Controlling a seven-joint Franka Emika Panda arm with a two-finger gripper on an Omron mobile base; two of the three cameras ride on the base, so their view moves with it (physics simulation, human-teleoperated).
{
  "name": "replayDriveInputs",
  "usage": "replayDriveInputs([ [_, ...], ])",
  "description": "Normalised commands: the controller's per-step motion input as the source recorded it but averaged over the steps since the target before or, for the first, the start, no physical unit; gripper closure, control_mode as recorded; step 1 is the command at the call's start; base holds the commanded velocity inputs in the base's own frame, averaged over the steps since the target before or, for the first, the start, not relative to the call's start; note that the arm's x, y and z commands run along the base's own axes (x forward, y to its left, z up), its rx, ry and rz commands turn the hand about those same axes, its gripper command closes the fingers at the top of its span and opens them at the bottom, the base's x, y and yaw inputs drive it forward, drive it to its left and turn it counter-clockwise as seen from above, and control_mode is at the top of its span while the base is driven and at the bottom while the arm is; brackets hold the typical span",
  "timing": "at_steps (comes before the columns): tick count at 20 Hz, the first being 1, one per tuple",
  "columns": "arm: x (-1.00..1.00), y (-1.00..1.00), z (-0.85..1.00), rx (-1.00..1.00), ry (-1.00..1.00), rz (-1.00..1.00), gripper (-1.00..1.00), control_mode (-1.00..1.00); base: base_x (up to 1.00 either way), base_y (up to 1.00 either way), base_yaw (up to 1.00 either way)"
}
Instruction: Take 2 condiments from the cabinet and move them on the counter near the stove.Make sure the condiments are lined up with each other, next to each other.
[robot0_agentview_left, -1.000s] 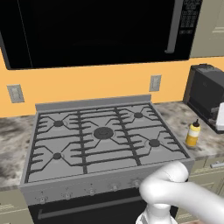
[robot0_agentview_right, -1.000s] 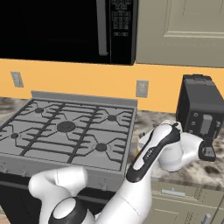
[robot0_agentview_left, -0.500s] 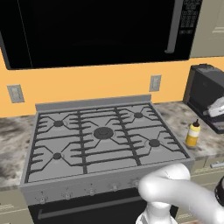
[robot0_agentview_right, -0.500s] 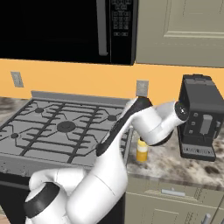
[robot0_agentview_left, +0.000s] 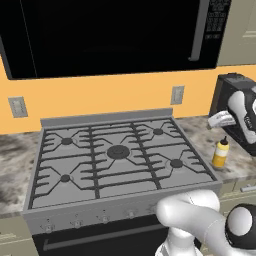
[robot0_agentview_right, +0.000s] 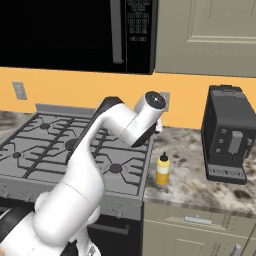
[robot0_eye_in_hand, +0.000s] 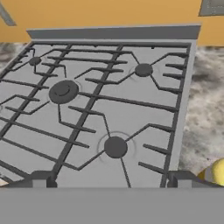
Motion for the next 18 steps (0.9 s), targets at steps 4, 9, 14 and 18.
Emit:
replayDriveInputs([
  [4,-0.01,0.89,0.0,0.0,0.12,-0.32,-1.0,-1.0,0.0,0.0,0.0],
  [9,0.0,0.72,0.0,0.0,0.01,-0.33,-1.0,-1.0,0.0,0.0,0.0],
  [14,0.0,0.53,0.0,-0.03,0.02,-0.26,-1.0,-1.0,0.0,0.0,0.0],
  [18,-0.01,0.02,0.0,-0.09,0.06,-0.11,-1.0,-1.0,0.0,0.0,0.0],
])
